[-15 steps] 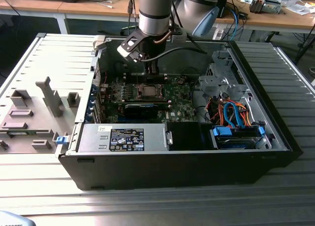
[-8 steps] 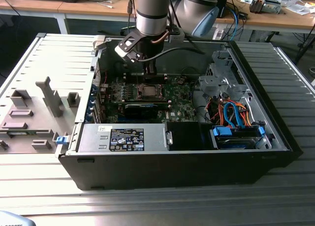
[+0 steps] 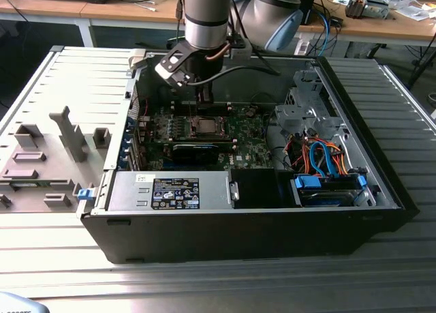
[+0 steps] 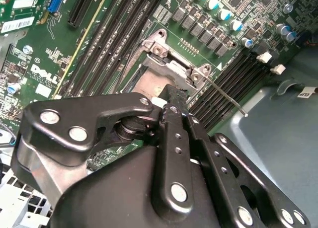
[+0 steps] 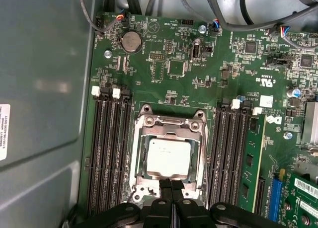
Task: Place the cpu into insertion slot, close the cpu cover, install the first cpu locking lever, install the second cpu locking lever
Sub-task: 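Close the cpu cover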
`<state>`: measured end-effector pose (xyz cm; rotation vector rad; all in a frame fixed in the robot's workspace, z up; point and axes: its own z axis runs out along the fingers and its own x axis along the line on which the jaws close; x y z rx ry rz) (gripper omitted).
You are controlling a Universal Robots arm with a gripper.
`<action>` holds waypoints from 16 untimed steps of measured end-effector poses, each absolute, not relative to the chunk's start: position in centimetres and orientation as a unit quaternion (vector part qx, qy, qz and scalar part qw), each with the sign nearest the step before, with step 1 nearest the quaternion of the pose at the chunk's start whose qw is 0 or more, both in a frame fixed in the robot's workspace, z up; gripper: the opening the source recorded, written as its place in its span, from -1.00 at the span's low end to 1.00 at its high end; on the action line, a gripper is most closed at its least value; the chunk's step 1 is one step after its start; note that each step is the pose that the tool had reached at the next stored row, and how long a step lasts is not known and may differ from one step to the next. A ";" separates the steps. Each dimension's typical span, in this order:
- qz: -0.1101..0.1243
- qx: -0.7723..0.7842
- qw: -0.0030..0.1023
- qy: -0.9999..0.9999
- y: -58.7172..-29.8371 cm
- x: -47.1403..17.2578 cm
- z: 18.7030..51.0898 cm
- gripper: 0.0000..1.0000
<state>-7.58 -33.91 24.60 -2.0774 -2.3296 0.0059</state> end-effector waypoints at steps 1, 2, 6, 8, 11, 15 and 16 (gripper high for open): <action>0.002 -0.666 0.010 -0.746 -33.9 -7.6 24.6 -0.79; 0.002 -0.666 0.010 -0.746 -33.9 -7.7 24.6 -0.79; 0.002 -0.665 0.010 -0.746 -33.9 -7.9 24.5 -0.79; 0.002 -0.665 0.010 -0.746 -33.9 -8.1 24.4 -0.79; 0.002 -0.666 0.010 -0.746 -33.9 -8.4 24.4 -0.79; 0.002 -0.666 0.010 -0.746 -33.9 -8.8 24.4 -0.79; 0.002 -0.666 0.010 -0.746 -33.9 -8.9 24.4 -0.79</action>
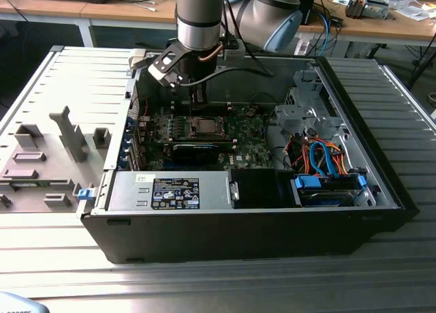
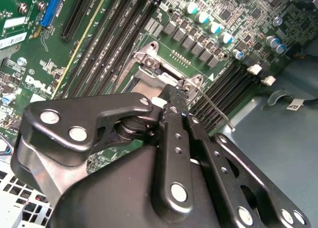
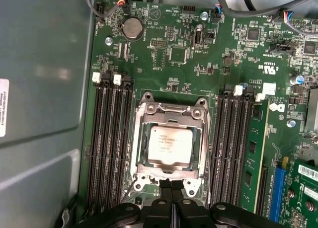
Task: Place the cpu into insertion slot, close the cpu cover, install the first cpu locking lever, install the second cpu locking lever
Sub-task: 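Close the cpu cover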
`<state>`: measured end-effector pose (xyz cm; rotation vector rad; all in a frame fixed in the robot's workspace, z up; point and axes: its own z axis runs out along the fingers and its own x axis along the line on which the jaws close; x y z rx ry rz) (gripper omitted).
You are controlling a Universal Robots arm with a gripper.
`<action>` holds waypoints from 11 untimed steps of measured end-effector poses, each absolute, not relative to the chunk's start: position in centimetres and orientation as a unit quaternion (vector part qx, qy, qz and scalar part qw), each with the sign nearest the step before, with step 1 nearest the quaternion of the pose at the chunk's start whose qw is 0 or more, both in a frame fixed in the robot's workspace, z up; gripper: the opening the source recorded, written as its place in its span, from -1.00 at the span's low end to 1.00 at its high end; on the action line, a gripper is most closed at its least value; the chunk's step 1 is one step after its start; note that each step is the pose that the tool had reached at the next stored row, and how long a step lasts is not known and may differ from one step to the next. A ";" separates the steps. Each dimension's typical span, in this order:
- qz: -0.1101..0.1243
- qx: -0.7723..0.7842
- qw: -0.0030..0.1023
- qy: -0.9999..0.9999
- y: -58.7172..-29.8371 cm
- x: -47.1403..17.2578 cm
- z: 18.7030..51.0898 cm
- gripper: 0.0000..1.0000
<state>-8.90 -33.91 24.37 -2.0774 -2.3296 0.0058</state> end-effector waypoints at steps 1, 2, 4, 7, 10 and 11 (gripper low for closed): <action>0.002 -0.665 0.010 -0.746 -33.9 -9.0 24.4 -0.79; 0.002 -0.665 0.010 -0.746 -33.9 -9.2 24.4 -0.79; 0.002 -0.665 0.010 -0.746 -33.9 -9.4 24.4 -0.79; 0.002 -0.666 0.010 -0.746 -33.9 -9.8 24.3 -0.79; 0.002 -0.665 0.010 -0.746 -33.9 -10.3 24.3 -0.79; 0.002 -0.665 0.010 -0.746 -33.9 -10.4 24.3 -0.79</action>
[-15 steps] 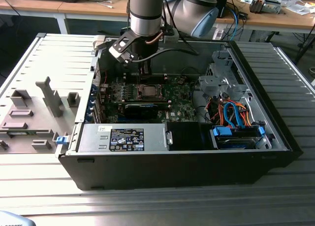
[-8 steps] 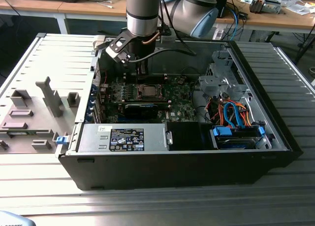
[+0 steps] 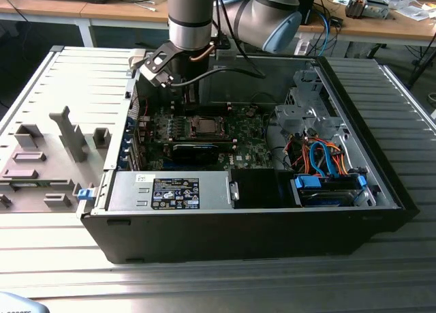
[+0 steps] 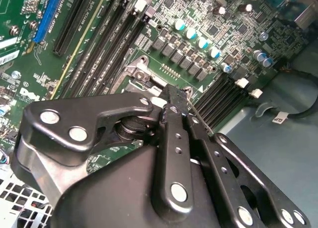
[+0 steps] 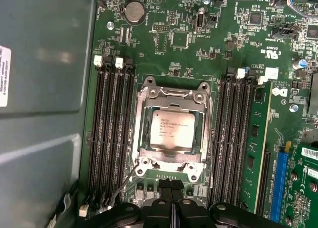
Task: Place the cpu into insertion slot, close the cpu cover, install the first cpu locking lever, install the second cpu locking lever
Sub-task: 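Close the cpu cover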
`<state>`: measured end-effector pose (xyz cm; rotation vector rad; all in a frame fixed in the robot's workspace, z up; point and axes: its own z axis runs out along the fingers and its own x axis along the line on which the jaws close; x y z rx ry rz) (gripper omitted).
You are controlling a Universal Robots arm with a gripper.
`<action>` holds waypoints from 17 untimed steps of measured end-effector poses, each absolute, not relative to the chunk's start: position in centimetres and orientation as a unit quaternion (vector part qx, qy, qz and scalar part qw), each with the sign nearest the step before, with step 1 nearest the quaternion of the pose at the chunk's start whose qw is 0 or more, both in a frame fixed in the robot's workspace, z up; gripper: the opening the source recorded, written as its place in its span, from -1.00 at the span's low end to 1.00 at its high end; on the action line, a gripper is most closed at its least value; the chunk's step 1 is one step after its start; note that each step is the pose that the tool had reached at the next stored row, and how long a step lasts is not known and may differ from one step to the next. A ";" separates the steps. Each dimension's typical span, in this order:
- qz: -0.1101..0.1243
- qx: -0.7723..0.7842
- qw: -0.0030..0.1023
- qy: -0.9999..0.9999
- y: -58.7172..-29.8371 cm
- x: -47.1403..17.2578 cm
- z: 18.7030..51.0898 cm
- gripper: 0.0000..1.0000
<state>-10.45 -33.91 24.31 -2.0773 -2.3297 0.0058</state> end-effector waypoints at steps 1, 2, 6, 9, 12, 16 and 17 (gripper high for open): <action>0.002 -0.666 0.010 -0.746 -33.9 -10.5 24.3 -0.79; 0.002 -0.665 0.010 -0.746 -33.9 -10.6 24.3 -0.79; 0.002 -0.666 0.010 -0.746 -33.9 -11.0 24.3 -0.79; 0.002 -0.666 0.010 -0.746 -33.9 -11.3 24.3 -0.79; 0.002 -0.666 0.010 -0.746 -33.9 -11.6 24.3 -0.79; 0.002 -0.666 0.010 -0.746 -33.9 -11.8 24.2 -0.79; 0.002 -0.666 0.010 -0.746 -33.9 -11.9 24.2 -0.79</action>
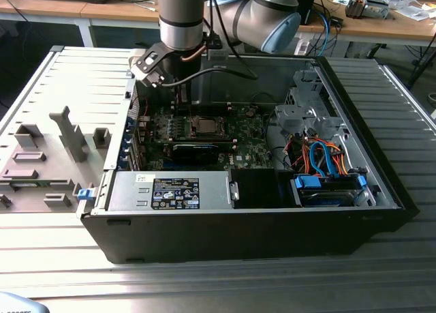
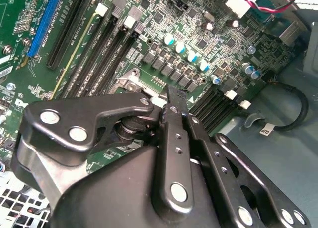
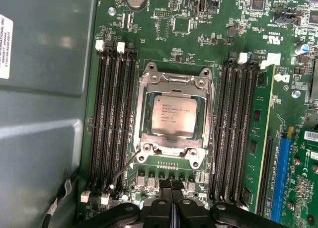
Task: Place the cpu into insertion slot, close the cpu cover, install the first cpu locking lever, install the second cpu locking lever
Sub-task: 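Close the cpu cover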
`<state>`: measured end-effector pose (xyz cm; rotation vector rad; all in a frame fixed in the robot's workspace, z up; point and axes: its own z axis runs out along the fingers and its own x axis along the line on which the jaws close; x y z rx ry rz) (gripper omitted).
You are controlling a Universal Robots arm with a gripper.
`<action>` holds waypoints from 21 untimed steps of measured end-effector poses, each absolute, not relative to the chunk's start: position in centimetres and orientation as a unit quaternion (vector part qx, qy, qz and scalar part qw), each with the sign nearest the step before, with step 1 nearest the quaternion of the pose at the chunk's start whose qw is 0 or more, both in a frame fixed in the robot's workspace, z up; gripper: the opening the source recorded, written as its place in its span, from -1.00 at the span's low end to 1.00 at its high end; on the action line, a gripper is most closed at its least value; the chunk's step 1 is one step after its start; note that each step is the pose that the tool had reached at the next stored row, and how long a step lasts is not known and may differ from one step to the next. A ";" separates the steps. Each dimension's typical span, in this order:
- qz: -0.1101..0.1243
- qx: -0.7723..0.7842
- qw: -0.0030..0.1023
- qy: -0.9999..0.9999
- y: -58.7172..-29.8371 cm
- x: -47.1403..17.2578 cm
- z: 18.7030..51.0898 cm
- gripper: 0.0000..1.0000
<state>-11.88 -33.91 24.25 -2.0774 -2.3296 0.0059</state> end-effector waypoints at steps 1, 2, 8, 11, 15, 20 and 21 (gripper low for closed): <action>0.002 -0.666 0.010 -0.746 -33.9 -11.9 24.2 -0.79; 0.002 -0.666 0.010 -0.746 -33.9 -12.0 24.2 -0.79; 0.002 -0.665 0.010 -0.746 -33.9 -12.3 24.2 -0.79; 0.006 -0.666 0.006 -0.746 -33.9 -12.3 23.7 -0.79; 0.008 -0.666 0.005 -0.746 -33.9 -11.9 23.6 -0.79; 0.008 -0.666 0.006 -0.746 -33.9 -11.0 23.8 -0.79; 0.009 -0.666 0.007 -0.746 -33.9 -10.2 23.8 -0.79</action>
